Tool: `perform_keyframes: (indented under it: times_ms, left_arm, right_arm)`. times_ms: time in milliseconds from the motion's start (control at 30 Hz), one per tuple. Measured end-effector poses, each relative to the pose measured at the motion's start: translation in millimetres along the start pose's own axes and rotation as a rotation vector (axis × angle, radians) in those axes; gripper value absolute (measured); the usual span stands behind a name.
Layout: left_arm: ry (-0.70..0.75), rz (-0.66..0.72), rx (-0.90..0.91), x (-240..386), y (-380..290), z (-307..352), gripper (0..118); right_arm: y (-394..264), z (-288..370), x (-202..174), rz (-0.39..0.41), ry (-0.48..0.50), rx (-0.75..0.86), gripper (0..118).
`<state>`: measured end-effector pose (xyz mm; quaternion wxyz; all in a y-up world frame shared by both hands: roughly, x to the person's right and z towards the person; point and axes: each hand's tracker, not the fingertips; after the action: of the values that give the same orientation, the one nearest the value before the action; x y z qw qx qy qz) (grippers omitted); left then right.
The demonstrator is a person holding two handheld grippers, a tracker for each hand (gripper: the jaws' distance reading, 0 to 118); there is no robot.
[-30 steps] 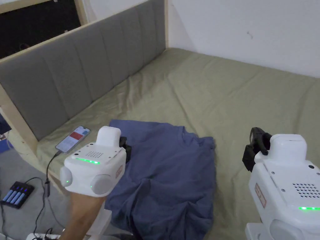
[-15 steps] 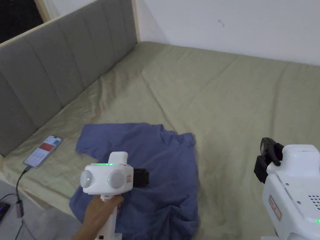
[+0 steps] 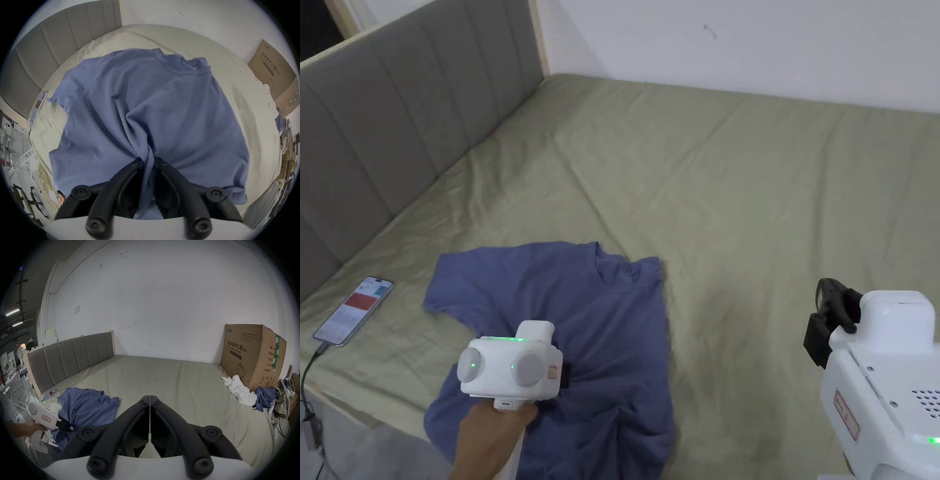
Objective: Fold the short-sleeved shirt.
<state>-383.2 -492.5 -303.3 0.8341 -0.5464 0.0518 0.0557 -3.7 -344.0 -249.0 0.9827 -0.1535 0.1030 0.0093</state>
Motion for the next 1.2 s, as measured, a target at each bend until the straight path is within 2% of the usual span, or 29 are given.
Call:
perform_keyframes:
  times_ms: [133,267,467,533,667,967,1200]
  left_arm:
    - [-0.130,0.114,0.030,-14.4,-2.9,13.6,16]
    - [-0.340,0.277,0.094,-19.0,-6.1,38.5,16]
    - [-0.484,0.295,0.211,11.3,16.1,89.8,15]
    - [-0.506,0.247,0.240,25.4,31.1,106.1,15]
    - [-0.492,0.067,0.300,67.4,63.1,145.7,15]
    - [-0.655,-0.125,0.441,172.6,118.0,230.5,15]
    - [-0.717,-0.310,0.440,257.0,128.0,259.5,15]
  right_arm:
    - [1.1,2.3,0.9,-0.008,0.001,0.005,3]
    - [2.0,6.1,4.3,-0.017,0.001,0.014,3]
    - [5.0,19.6,19.5,-0.040,-0.013,0.032,3]
    - [6.6,26.9,26.2,-0.042,-0.024,0.039,3]
    - [10.7,44.7,45.7,-0.046,-0.058,0.067,3]
    - [16.5,89.3,104.6,-0.069,-0.186,0.125,3]
    - [16.5,123.4,143.4,-0.078,-0.292,0.155,3]
